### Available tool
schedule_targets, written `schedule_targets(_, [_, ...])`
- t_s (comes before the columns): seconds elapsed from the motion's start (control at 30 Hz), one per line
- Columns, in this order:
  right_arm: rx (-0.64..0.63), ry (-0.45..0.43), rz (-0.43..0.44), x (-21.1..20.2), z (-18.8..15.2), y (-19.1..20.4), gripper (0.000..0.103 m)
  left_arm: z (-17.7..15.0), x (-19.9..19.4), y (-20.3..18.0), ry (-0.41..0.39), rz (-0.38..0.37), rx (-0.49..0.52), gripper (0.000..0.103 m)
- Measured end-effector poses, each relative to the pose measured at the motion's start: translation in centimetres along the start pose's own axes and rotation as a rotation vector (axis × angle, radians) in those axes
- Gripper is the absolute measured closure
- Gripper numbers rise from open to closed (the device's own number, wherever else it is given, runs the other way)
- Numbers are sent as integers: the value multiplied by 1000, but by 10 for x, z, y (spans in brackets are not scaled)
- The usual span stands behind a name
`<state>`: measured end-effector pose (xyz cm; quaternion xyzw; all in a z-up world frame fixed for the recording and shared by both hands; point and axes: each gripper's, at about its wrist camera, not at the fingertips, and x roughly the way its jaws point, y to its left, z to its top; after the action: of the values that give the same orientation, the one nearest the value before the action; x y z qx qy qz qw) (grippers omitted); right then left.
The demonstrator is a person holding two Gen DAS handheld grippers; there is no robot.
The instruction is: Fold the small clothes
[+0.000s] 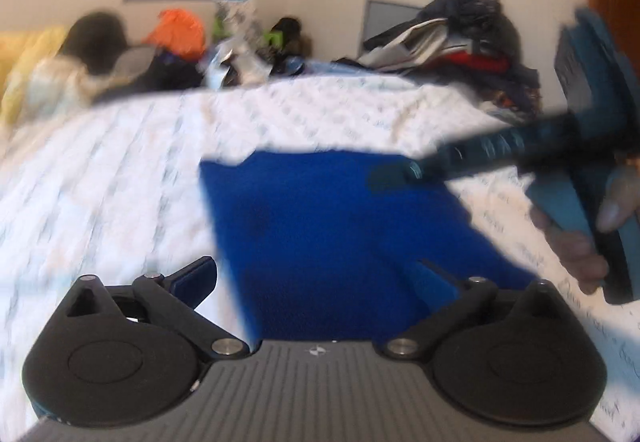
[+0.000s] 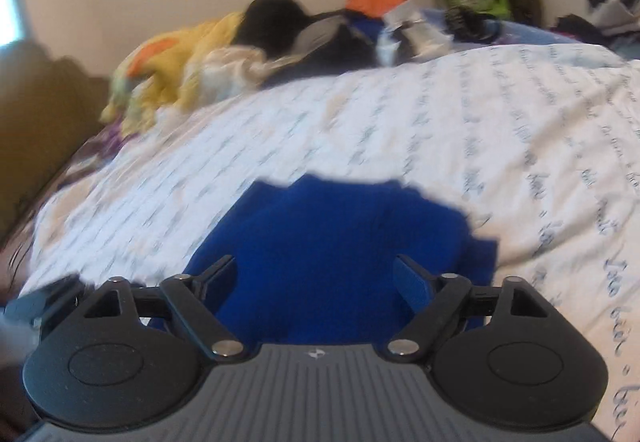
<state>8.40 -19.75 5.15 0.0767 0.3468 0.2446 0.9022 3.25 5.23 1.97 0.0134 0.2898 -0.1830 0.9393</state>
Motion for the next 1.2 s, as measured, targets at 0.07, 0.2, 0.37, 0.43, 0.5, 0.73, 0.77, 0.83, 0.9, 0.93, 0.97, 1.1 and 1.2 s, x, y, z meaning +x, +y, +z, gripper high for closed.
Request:
schedule_targets(0.07, [-88, 46, -76, 18, -20, 2, 15, -10, 0, 4, 49, 72, -56, 11])
schedule_targets(0.2, [-103, 12, -165, -5, -31, 19, 15, -26, -32, 14, 43, 120, -166, 4])
schedule_targets(0.37, [-129, 23, -113, -13, -63, 30, 13, -31, -31, 11, 86, 118, -164, 6])
schedule_targets(0.43, [-218, 3, -182, -15, -73, 37, 13, -29, -30, 10, 108, 139, -149, 7])
schedule_targets(0.5, [-121, 34, -148, -35, -67, 36, 13, -31, -36, 15, 109, 111, -180, 3])
schedule_targets(0.73, [246, 45, -103, -87, -84, -27, 13, -26, -35, 33, 127, -17, -350, 17])
schedule_targets(0.77, [264, 74, -78, -84, -87, -32, 20, -22, -30, 30, 135, -33, -337, 32])
schedule_targets(0.83, [206, 80, -74, -81, -89, -28, 58, -16, -25, 18, 147, 36, -250, 62])
schedule_targets(0.9, [166, 128, -53, -76, -86, -20, 88, -13, -25, 16, 173, 27, -230, 86])
schedule_targets(0.93, [130, 127, -54, -78, -87, -14, 89, -12, -28, 18, 173, 35, -224, 86])
schedule_targets(0.97, [73, 129, -77, -79, -88, -6, 89, -12, -33, 19, 168, 45, -206, 86])
schedule_targets(1.1, [28, 86, -81, -86, -105, -8, 83, -18, -43, 24, 161, 66, -158, 79])
schedule_targets(1.2, [108, 79, -91, -91, -83, -13, 58, -10, -60, 15, 106, 64, -148, 60])
